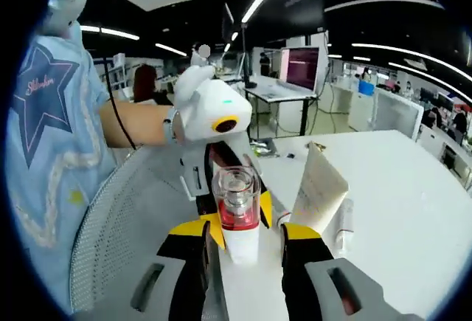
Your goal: Arrange the skincare products in the storage area until every visible bottle or jar stands upright without overlapping.
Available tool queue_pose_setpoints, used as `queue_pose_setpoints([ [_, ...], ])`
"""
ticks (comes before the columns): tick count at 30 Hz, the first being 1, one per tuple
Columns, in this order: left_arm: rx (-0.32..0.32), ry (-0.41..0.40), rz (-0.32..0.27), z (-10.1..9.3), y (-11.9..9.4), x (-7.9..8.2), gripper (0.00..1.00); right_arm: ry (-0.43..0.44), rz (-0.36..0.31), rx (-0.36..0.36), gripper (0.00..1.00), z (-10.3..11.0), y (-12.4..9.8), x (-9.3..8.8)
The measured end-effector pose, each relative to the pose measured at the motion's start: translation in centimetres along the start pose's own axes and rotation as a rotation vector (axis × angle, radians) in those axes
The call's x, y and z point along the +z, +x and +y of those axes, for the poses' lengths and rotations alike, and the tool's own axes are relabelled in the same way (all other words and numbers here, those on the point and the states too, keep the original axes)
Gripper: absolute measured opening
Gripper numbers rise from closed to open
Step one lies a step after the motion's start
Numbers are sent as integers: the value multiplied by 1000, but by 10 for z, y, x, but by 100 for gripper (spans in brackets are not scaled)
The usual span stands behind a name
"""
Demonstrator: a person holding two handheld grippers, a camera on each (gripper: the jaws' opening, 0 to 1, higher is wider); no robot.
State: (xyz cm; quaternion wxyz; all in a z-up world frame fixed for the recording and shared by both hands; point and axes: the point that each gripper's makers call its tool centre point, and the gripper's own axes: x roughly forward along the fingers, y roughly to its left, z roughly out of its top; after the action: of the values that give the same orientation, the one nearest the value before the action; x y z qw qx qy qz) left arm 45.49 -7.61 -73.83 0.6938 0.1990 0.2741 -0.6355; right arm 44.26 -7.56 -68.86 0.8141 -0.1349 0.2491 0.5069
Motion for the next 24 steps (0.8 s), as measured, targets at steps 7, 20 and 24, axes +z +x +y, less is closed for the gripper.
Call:
queue_pose_setpoints([
  [7,38,-8,4,5,-10,-9,34,9,59,-22,29,3,24,-18],
  [20,-18,30,28,-5,0,-10,29,32,84,-100,21,-3,29,-28],
  [24,-26,21,-6,-7,-2,-4,30,55,89,-73,21,-1,24,-32],
])
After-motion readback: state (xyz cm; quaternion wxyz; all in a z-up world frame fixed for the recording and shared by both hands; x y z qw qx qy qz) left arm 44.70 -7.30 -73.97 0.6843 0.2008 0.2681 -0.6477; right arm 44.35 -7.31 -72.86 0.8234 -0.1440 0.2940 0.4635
